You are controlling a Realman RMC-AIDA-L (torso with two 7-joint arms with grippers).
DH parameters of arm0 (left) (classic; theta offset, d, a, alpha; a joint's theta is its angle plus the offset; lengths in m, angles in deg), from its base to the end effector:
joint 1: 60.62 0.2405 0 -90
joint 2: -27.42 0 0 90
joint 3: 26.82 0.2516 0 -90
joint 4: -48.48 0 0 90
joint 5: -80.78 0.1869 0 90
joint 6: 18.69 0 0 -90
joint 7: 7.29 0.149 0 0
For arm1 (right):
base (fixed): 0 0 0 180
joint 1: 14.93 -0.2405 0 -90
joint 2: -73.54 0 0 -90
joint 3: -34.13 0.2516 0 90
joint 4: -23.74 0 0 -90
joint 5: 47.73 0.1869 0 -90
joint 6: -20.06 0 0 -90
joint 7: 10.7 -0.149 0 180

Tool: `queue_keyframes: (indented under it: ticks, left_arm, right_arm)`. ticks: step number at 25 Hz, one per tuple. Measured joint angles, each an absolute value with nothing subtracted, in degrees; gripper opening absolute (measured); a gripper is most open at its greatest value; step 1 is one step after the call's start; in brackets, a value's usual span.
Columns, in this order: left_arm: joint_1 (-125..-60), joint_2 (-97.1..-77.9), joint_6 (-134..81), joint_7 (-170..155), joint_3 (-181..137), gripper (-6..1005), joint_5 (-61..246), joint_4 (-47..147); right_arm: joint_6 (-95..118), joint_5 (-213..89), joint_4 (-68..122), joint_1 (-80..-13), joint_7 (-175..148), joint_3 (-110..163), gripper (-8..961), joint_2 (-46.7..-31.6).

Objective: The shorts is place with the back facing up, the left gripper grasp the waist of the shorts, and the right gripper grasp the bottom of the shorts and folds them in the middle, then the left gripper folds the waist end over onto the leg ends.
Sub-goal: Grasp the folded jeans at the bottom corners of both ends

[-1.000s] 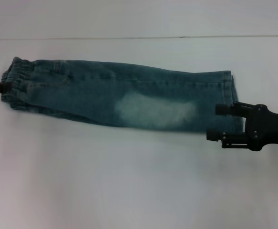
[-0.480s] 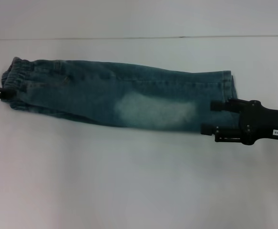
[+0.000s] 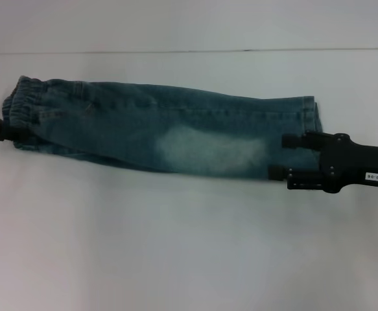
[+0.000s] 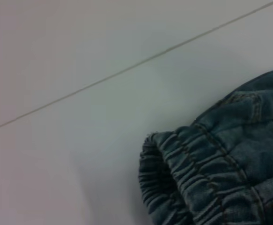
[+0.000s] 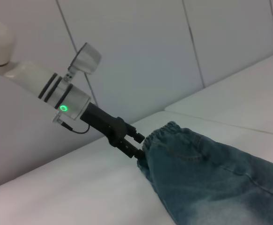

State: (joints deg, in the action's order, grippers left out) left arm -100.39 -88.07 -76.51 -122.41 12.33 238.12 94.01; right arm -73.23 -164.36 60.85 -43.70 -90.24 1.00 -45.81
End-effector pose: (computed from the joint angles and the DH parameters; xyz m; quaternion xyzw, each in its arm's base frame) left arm -0.3114 0.3973 0.0645 -0.8511 -0.3567 0.1031 0.3712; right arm 0.2521 0.2994 0.0041 -0.9226 0.2435 0.2702 0.1288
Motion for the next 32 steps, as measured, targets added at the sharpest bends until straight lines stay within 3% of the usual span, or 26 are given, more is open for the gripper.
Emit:
queue_keyframes:
  ticks: [18, 29, 32]
  left_arm:
    - [-101.6, -88.76, -73.7, -122.1, 13.6, 885, 238.2, 92.1]
    - [-100.5, -89.79, -69.6, -122.0, 15.9, 693, 238.2, 92.0]
    - [-100.4, -90.25, -68.8, -122.0, 16.0, 494, 238.3, 91.9]
  right_arm:
    - [-71.9, -164.4, 60.0, -44.4, -90.0, 0.8, 911, -45.8]
    - [-71.3, -164.1, 59.6, -44.5, -90.0, 0.8, 910, -45.8]
    - [-71.0, -164.1, 59.5, -44.5, -89.9, 0.8, 910, -45.8]
